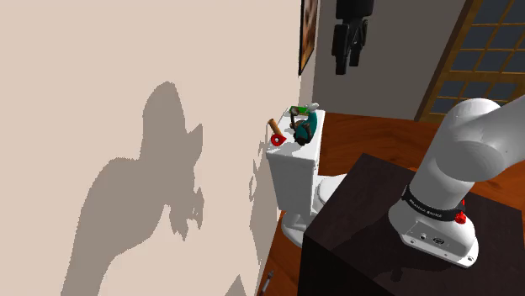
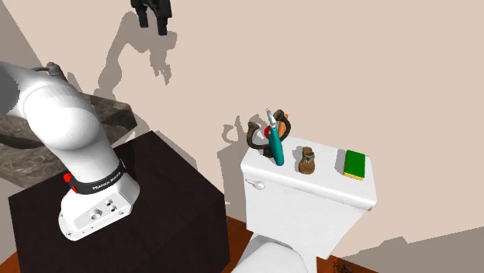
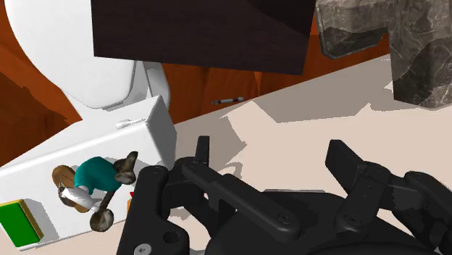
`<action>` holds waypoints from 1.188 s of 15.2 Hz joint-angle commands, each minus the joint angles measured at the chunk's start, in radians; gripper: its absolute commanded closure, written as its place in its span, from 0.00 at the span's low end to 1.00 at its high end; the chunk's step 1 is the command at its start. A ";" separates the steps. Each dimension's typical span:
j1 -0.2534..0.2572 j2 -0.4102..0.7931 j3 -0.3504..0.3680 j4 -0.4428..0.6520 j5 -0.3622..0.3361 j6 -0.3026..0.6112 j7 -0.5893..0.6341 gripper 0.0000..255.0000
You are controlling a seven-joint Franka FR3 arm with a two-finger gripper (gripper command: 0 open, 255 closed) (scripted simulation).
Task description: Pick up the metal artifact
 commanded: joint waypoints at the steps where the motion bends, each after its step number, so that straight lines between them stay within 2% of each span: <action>1: 0.000 0.000 0.000 0.000 0.000 0.000 0.000 0.00; 10: -0.060 0.185 -0.064 -0.093 -0.035 0.272 -0.032 0.00; 18: -0.105 0.417 -0.124 -0.092 -0.044 0.498 -0.062 0.00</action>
